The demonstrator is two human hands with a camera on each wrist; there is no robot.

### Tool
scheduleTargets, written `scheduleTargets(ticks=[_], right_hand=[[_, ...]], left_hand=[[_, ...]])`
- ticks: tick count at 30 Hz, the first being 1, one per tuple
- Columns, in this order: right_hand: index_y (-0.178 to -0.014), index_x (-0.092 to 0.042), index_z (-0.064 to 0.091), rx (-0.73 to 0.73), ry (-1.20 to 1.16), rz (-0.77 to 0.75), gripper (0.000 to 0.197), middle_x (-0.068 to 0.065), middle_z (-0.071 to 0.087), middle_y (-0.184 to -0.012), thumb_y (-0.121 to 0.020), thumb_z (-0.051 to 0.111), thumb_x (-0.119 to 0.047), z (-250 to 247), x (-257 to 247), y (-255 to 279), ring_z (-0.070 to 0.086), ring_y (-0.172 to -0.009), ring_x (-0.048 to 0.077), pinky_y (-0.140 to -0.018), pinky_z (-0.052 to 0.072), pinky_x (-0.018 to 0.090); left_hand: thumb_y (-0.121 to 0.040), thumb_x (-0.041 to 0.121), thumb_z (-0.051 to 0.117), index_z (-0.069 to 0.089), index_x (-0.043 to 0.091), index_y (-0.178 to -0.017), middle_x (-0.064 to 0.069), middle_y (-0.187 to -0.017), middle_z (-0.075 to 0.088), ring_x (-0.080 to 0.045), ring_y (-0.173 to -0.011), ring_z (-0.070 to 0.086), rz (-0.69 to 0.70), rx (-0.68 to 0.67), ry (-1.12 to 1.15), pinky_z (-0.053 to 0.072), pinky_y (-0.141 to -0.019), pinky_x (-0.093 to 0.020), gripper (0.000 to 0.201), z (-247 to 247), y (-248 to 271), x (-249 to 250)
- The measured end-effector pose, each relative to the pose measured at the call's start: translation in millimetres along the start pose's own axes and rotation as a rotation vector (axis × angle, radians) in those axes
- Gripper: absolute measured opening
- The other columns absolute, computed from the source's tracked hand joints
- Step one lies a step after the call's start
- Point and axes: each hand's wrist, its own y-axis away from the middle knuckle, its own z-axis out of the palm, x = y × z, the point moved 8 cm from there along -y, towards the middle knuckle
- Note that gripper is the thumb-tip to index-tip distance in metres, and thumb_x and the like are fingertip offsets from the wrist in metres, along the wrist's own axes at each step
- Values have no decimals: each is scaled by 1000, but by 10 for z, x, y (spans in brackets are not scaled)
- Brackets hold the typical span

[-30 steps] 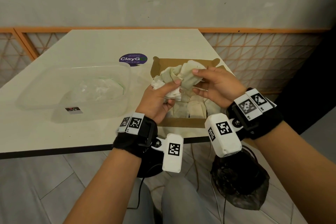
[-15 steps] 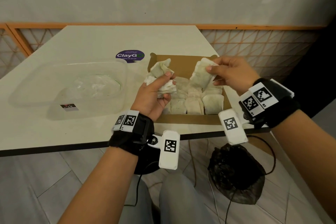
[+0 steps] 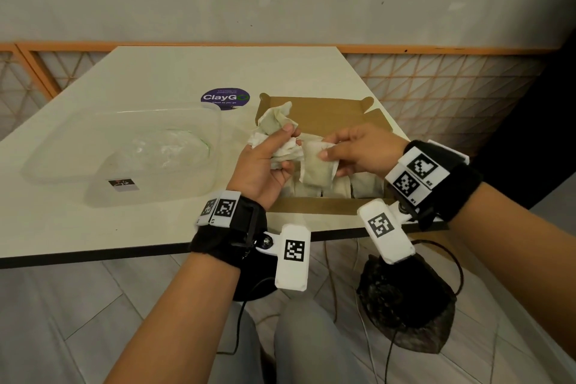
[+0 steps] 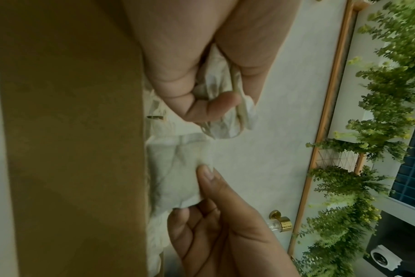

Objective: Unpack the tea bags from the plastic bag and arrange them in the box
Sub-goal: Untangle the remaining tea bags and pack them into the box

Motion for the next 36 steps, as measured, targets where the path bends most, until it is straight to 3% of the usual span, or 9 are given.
scheduleTargets(ticks=[5,8,12,14,20,26,30,32,36], right_hand=[[-83,-9,61,-110,52,62,7,13,56,-83,-83,64,-3,208,112,-77,57,-67,20,-56,55,19],[-89,-9,62,-39,195,29,9,9,58,-79,-83,64,-3,201,63,-107,58,-62,18,-53,55,18],[-97,-17,59,194,492,-209,15,4,65,-88,-84,62,-8,-21,-276,-19,61,-80,20,-79,53,33],[-93,-20,62,239,570,-324,9,-3,63,-85,-86,61,-14,-44,-405,131,59,-83,16,-79,49,30],[-93,-7,66,-154,936,-322,46,7,65,-91,-95,39,-44,487,-57,341,59,-84,22,-83,47,39],[-95,-15,65,-101,1108,-370,76,-1,66,-93,-81,12,-67,495,-27,293,59,-87,16,-90,42,41],[-100,-15,67,-110,1194,-369,65,-5,60,-107,-91,18,-57,528,-19,279,54,-101,15,-95,34,42],[-98,-11,67,-34,1110,-358,59,1,60,-106,-93,26,-53,432,-97,263,54,-100,18,-93,38,43],[-85,-13,64,279,440,-404,38,14,62,-82,-91,47,-46,37,-428,317,57,-74,24,-68,44,27]], left_hand=[[-81,17,66,57,12,-99,-2,-82,60,-4,-61,57,3,11,-21,38,-39,-12,21,-9,-9,-1],[-81,16,65,58,12,-97,-2,-82,60,-4,-61,57,5,17,-17,38,-39,-12,18,-7,-2,4],[-87,13,61,58,11,-97,-1,-78,62,-4,-59,58,7,25,-13,38,-38,-13,11,-4,7,12],[-88,13,61,57,10,-99,-2,-79,61,-4,-60,59,3,23,-5,38,-38,-13,12,-6,7,13],[-89,13,61,58,11,-95,-1,-80,60,-3,-61,58,0,20,-16,38,-39,-12,7,-10,2,5],[-89,12,60,59,11,-94,-2,-80,60,-4,-63,57,14,29,-35,37,-39,-12,5,-15,8,16],[-90,12,60,59,10,-94,-1,-79,60,-3,-56,57,12,35,-40,37,-39,-12,5,-5,11,9],[-90,10,60,59,9,-94,-2,-77,61,-4,-53,57,11,41,-32,38,-38,-12,5,-5,11,9],[-88,6,61,59,10,-100,-1,-75,60,-5,-52,56,32,44,-91,37,-38,-12,12,8,14,13]])
